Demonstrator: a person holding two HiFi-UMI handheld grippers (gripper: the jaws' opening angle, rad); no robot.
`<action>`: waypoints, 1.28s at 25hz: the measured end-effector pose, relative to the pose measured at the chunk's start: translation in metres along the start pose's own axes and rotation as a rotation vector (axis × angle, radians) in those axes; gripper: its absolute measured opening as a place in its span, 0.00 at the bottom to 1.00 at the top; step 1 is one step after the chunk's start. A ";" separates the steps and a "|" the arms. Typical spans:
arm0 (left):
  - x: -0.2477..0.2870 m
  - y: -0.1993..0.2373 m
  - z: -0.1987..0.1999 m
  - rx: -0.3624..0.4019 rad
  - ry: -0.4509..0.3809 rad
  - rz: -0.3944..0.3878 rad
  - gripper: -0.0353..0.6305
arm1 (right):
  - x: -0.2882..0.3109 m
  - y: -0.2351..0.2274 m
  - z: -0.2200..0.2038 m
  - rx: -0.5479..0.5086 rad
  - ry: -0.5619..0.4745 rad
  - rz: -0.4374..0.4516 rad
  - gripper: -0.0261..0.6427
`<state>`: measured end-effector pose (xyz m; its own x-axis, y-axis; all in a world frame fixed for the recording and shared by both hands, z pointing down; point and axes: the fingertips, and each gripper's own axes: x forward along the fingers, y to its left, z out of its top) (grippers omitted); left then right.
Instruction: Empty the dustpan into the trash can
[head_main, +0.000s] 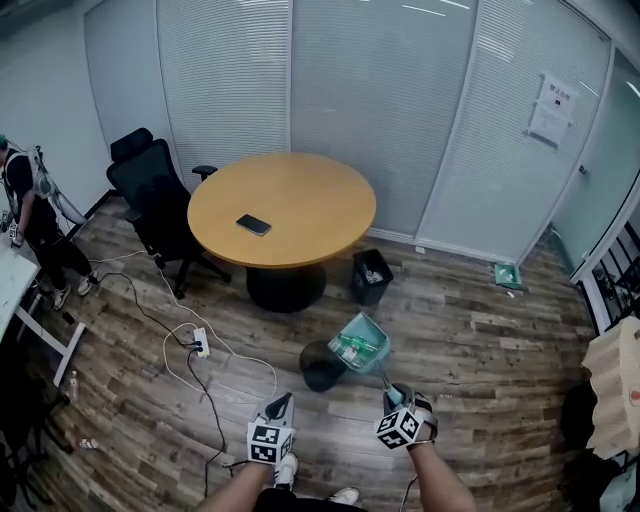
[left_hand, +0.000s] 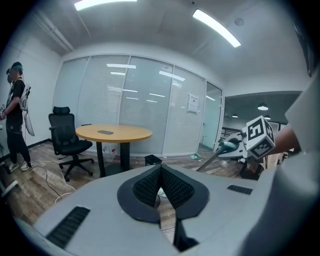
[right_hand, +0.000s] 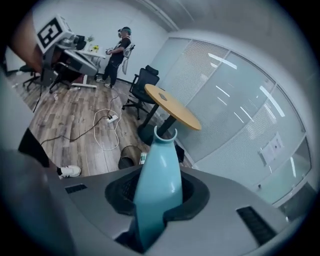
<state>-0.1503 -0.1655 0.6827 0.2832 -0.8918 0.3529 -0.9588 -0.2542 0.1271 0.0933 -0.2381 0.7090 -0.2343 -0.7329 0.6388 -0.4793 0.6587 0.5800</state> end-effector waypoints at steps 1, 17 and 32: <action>0.000 0.001 -0.001 -0.001 -0.001 0.000 0.07 | 0.001 0.005 0.004 -0.048 -0.003 0.006 0.19; -0.002 0.008 0.001 -0.014 -0.001 0.013 0.07 | -0.003 0.076 0.040 -0.763 -0.077 0.130 0.19; -0.008 0.011 -0.013 -0.016 0.025 0.024 0.07 | -0.006 0.134 0.027 -1.352 -0.005 0.198 0.18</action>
<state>-0.1634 -0.1561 0.6935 0.2611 -0.8879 0.3787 -0.9648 -0.2271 0.1328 0.0075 -0.1505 0.7693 -0.2059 -0.6062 0.7682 0.7549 0.4011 0.5189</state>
